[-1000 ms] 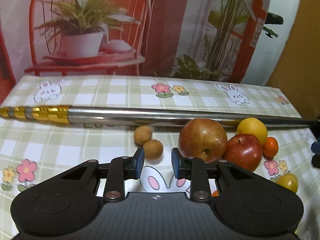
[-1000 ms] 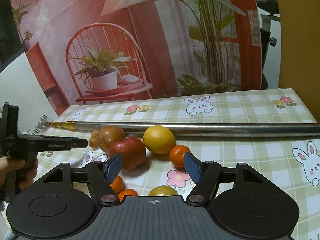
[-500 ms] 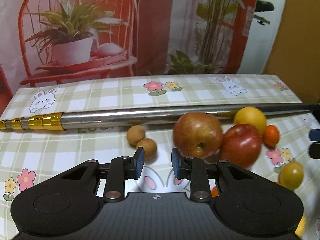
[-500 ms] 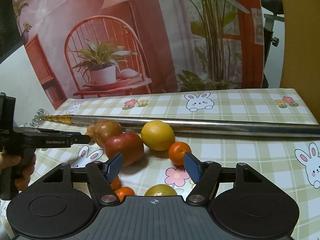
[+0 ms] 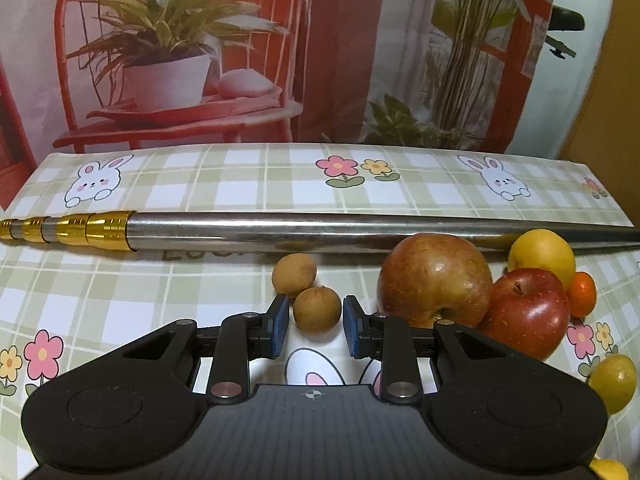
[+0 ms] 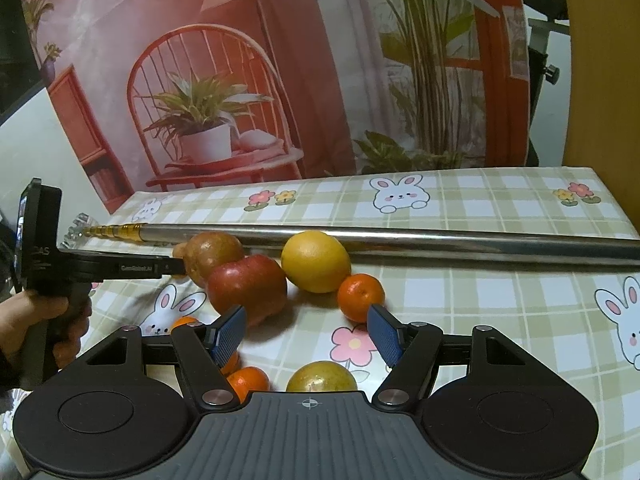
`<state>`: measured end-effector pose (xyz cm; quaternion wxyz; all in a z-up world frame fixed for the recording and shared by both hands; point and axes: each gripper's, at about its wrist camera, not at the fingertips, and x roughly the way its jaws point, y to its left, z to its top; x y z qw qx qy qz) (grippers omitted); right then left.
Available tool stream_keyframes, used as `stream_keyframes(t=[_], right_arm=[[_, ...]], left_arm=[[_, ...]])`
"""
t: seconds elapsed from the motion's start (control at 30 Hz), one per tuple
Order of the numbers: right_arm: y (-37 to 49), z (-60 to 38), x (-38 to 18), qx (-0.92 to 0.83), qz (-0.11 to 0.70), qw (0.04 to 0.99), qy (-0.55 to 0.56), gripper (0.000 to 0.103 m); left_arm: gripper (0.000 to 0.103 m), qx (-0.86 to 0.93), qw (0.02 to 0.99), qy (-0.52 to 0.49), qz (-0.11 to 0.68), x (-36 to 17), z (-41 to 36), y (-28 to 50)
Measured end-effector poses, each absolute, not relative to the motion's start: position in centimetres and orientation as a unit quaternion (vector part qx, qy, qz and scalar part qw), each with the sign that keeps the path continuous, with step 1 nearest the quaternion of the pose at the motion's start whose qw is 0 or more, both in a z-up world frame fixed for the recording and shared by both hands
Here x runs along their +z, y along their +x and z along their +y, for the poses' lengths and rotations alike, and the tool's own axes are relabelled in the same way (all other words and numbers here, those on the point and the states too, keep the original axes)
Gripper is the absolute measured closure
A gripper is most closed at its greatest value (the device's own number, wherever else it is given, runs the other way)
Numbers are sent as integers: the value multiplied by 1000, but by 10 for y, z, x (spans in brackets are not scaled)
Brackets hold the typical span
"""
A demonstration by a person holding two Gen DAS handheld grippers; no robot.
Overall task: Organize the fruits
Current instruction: 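Close the left tool on a brown longan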
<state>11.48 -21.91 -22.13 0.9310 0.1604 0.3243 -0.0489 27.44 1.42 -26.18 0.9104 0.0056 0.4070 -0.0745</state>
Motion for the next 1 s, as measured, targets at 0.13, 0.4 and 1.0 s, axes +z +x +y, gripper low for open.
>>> stream_keyframes(t=[0.13,0.4,1.0], right_arm=[[117,-220,-223,-48,327,930,163,39],[123,-219,-226,-40,334,927,164,39],[200,-186,-232,37,386,915,109,43]], left_arm=[[75,-76,911,3,404,-263,16,273],[75,-97,916,21,390,-254,17,248],[75,-130,928,-29,348,-233,47,177]])
